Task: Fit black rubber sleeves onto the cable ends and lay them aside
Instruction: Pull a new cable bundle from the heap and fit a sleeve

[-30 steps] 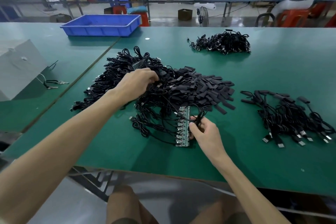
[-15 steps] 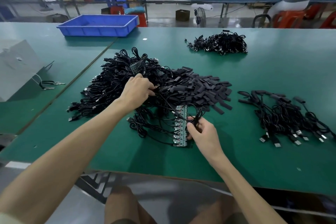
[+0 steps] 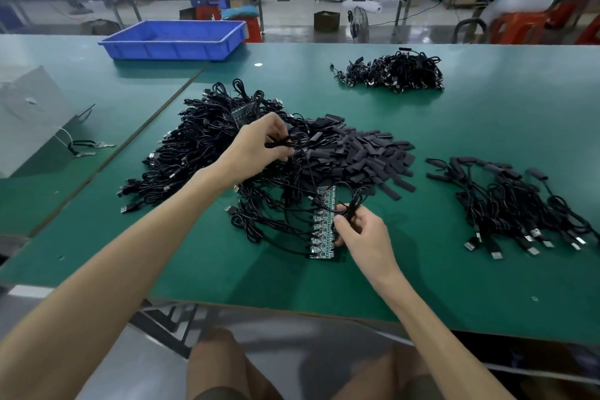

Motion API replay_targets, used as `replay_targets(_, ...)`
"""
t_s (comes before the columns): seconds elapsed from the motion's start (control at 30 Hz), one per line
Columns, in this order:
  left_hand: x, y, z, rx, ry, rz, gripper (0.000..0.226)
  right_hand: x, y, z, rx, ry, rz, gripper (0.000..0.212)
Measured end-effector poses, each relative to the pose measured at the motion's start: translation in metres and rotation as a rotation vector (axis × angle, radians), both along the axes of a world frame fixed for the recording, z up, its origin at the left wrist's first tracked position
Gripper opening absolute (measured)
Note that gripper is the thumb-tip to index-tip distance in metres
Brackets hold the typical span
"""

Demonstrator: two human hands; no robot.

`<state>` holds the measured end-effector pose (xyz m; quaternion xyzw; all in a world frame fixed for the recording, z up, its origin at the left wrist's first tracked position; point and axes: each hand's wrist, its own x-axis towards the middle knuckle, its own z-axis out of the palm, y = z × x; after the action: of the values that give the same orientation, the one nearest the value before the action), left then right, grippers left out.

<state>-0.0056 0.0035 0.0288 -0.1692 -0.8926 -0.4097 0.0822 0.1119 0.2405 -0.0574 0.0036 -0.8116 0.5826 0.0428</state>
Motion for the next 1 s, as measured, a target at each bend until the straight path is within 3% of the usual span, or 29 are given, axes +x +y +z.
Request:
replay_targets(0.1,0.003,0.003,0.0,-0.097,-0.155,0.0,0.039,0.0,0.0,0.0,-0.03,-0.001,-0.012,0.006)
replay_targets(0.17,0.005,0.001,-0.005,-0.221,-0.129,0.057,0.035,-0.001,0.001,-0.001,-0.099,0.009,-0.036,0.007)
replay_targets(0.27,0.01,0.002,-0.016,-0.235,-0.04,0.028,0.021,0.0,0.004,-0.003,-0.182,0.015,-0.092,0.008)
replay_targets(0.33,0.015,0.004,-0.022,-0.296,-0.027,-0.046,0.033,-0.001,0.005,-0.003,-0.206,0.019,-0.112,0.008)
replay_targets(0.47,0.027,0.018,-0.027,-0.6,0.038,-0.289,0.069,-0.001,0.004,-0.001,-0.186,0.039,-0.111,0.01)
replay_targets(0.67,0.046,0.027,-0.033,-0.967,0.452,-0.238,0.03,0.001,0.005,-0.002,-0.173,0.048,-0.092,0.01)
replay_targets(0.8,0.058,0.019,-0.038,-0.965,0.619,-0.179,0.024,0.002,0.005,-0.001,-0.165,0.044,-0.073,0.01)
replay_targets(0.9,0.068,0.009,-0.04,-0.955,0.589,-0.159,0.03,0.002,0.005,-0.001,-0.147,0.043,-0.044,0.01)
replay_targets(1.0,0.071,0.001,-0.043,-0.891,0.318,-0.197,0.033,0.001,0.004,-0.002,-0.122,0.04,-0.025,0.01)
